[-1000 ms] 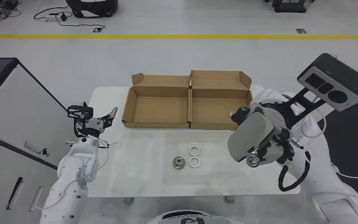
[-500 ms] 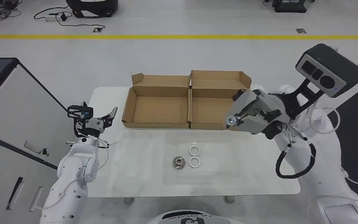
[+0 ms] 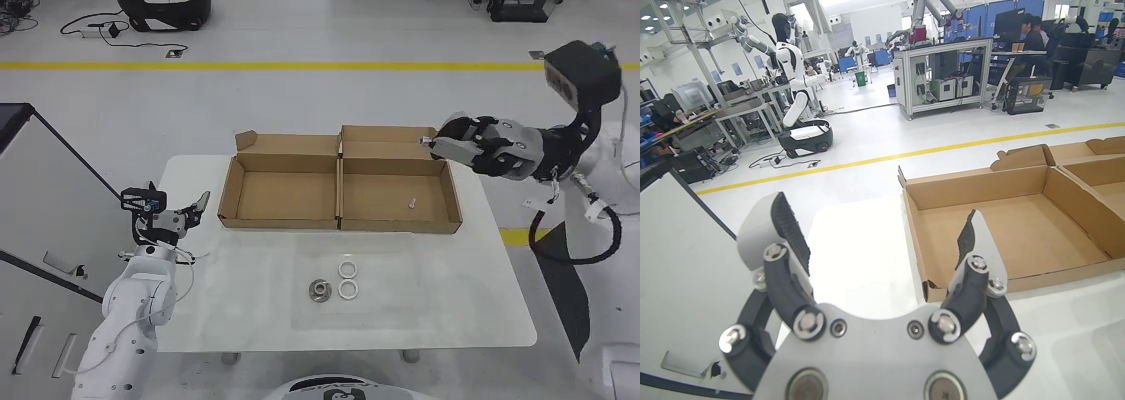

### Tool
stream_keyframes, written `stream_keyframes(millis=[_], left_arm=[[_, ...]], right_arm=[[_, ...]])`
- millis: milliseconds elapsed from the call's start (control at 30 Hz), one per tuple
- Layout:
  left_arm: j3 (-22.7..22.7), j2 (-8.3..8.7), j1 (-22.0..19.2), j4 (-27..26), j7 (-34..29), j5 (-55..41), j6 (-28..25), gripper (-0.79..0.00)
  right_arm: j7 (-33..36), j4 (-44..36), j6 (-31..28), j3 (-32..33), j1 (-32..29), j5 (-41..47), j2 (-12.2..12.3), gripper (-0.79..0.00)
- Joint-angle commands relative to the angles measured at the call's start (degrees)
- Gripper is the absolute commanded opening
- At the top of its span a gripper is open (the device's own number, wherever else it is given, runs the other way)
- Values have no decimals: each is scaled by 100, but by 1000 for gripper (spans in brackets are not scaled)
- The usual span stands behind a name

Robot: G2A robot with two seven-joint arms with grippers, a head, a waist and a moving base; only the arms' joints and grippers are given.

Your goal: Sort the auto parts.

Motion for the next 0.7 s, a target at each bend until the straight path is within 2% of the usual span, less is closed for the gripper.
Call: stream_keyframes(millis=[0,200,367,667], left_arm=[[0,0,0,0,0,0,0,0],[0,0,0,0,0,0,0,0],[0,0,0,0,0,0,0,0],[0,0,0,0,0,0,0,0]], right_arm=[[247,254,213,-191,488,-231,25,-785],[639,969,604,-1186,1783,-1152,91,-785],[803,1488,767,-2484,2603,-2141,164,-785],[816,2133,781,-4216,3111,-2770,416,-785]])
